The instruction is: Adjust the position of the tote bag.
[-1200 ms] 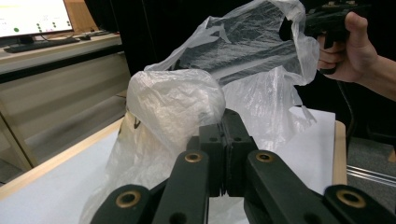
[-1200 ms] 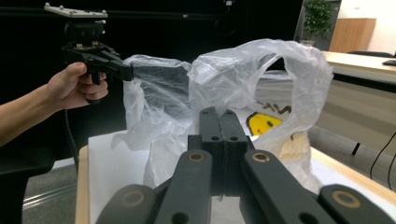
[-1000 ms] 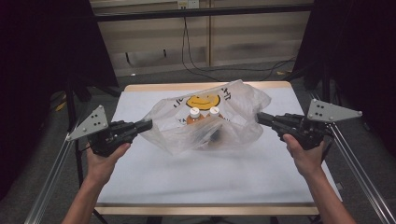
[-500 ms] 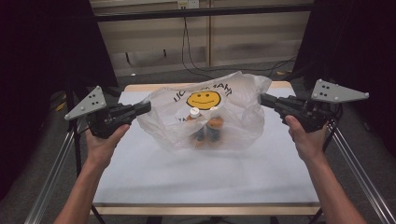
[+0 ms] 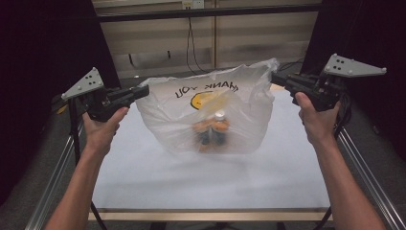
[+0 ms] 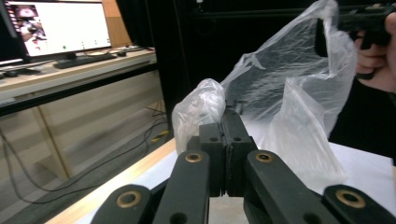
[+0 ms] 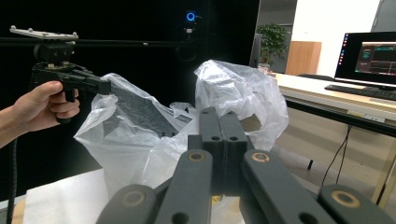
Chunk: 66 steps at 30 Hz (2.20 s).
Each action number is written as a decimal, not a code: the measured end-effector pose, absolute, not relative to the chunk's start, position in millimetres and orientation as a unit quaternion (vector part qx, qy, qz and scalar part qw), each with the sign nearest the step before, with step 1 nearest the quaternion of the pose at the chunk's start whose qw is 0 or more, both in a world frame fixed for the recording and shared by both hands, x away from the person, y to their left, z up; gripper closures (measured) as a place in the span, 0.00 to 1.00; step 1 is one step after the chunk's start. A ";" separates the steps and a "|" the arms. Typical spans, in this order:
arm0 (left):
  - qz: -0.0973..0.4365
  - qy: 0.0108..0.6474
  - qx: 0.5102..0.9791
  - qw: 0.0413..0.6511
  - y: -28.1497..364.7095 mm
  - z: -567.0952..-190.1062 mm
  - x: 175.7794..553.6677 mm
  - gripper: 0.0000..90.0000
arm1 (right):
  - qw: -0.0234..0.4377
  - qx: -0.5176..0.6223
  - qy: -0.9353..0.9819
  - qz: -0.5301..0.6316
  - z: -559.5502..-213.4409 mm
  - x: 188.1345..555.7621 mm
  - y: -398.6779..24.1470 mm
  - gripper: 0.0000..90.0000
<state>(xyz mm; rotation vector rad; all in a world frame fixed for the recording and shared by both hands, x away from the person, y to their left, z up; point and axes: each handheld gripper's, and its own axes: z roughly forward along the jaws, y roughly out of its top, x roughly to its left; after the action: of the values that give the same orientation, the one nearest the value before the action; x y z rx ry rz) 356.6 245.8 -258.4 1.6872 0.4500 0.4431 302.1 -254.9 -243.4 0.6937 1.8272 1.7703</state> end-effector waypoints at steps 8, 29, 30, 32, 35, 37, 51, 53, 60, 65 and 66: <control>0.198 0.223 0.721 0.626 259.5 -249.2 373.7 0.99 | 0.259 0.263 0.663 0.651 -233.6 307.5 -259.4 1.00; 0.216 0.260 0.716 0.611 269.4 -243.6 397.9 1.00 | 0.294 0.323 0.620 0.651 -212.4 327.6 -288.9 1.00; 0.215 0.260 0.720 0.607 270.4 -244.5 398.3 1.00 | 0.293 0.325 0.620 0.651 -215.1 327.6 -290.9 1.00; 0.215 0.263 0.721 0.604 271.0 -248.3 399.9 1.00 | 0.292 0.332 0.619 0.650 -220.9 327.2 -295.0 1.00; 0.211 0.266 0.727 0.597 270.6 -253.7 401.6 1.00 | 0.289 0.335 0.625 0.644 -228.9 326.1 -298.6 1.00; 0.209 0.265 0.732 0.592 268.6 -257.2 402.3 1.00 | 0.286 0.334 0.631 0.639 -235.6 324.1 -300.0 1.00; 0.208 0.254 0.767 0.551 256.0 -285.3 396.9 1.00 | 0.282 0.344 0.673 0.591 -266.9 313.4 -305.5 1.00; 0.205 0.256 0.767 0.551 258.3 -287.1 396.9 1.00 | 0.283 0.346 0.672 0.591 -269.2 312.9 -308.2 1.00; 0.207 0.246 0.778 0.539 256.5 -294.7 392.3 1.00 | 0.283 0.352 0.686 0.570 -283.8 309.4 -307.5 1.00; 0.194 0.246 0.790 0.528 252.2 -311.1 393.4 1.00 | 0.277 0.354 0.695 0.561 -297.7 309.7 -303.8 1.00; 0.193 0.247 0.790 0.526 251.3 -313.3 393.3 1.00 | 0.278 0.355 0.698 0.557 -300.2 310.3 -303.5 1.00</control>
<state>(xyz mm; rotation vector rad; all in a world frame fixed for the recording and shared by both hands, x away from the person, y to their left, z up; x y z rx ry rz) 393.3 251.3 -313.3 1.8902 0.5909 0.4625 310.3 -303.5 -300.2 0.9532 1.8726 1.4945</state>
